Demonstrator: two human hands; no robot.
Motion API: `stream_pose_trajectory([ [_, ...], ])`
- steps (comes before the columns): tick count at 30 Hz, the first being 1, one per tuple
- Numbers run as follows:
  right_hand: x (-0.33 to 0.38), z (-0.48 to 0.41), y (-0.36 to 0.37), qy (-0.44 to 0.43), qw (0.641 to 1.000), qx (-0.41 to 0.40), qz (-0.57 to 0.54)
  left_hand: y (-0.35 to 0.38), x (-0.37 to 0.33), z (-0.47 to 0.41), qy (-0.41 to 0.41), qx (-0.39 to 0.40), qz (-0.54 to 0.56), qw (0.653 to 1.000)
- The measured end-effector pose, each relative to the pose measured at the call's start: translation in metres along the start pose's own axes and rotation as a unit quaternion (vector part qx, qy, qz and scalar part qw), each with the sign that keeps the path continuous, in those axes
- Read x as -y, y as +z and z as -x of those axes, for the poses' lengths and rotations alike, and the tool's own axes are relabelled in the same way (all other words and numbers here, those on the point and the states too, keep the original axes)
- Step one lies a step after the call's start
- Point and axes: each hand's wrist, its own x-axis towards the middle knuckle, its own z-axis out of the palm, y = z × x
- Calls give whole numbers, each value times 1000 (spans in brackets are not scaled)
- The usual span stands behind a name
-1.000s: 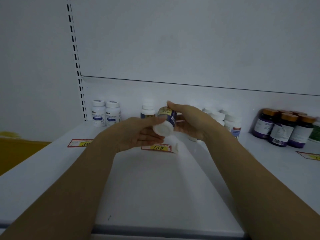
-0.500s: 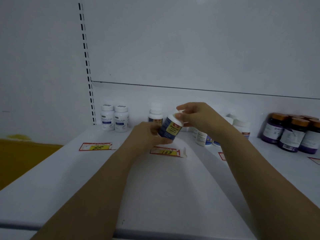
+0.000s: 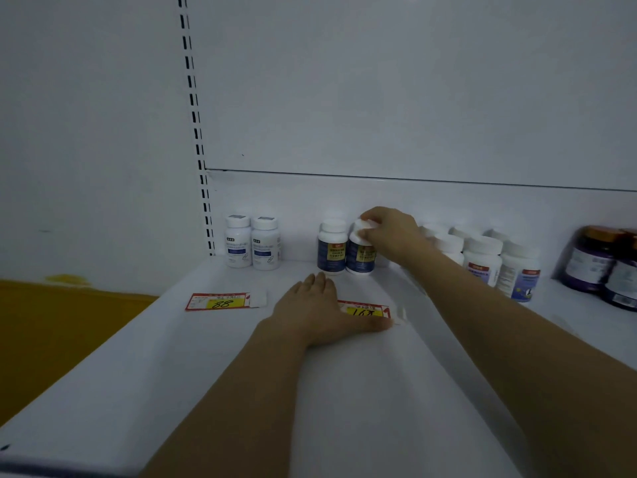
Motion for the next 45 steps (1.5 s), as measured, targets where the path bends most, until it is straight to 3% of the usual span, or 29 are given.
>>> stream_pose_trajectory([
  [5, -7, 5, 9, 9, 999, 7, -30, 0, -2, 2, -3, 9, -20, 1000],
  [15, -19, 33, -53, -11, 990, 79, 112, 0, 0, 2, 13, -32, 0, 999],
  [17, -24, 40, -78, -16, 992, 81, 91, -4, -2, 3, 33, -66, 9, 997],
  [20, -35, 49, -109, -21, 995, 93, -31, -9, -26, 9, 70, -98, 20, 993],
  [26, -46, 54, -105, -116, 986, 120, -12, -7, -106, 28, 83, -106, 79, 988],
  [29, -53, 46, -98, -168, 976, 86, 110, 2, -135, 28, 62, -110, 28, 992],
  [32, -65, 42, -92, -193, 923, 75, 323, 15, -159, 26, 21, -71, -18, 997],
  [34, -72, 43, -86, -198, 908, 71, 363, 25, -167, 24, -8, -47, -23, 999],
  [38, -77, 45, -87, -218, 926, 60, 302, 39, -168, 22, -45, -14, -33, 998],
  [45, -80, 55, -86, -213, 948, 80, 224, 45, -166, 22, -44, -31, -47, 997],
])
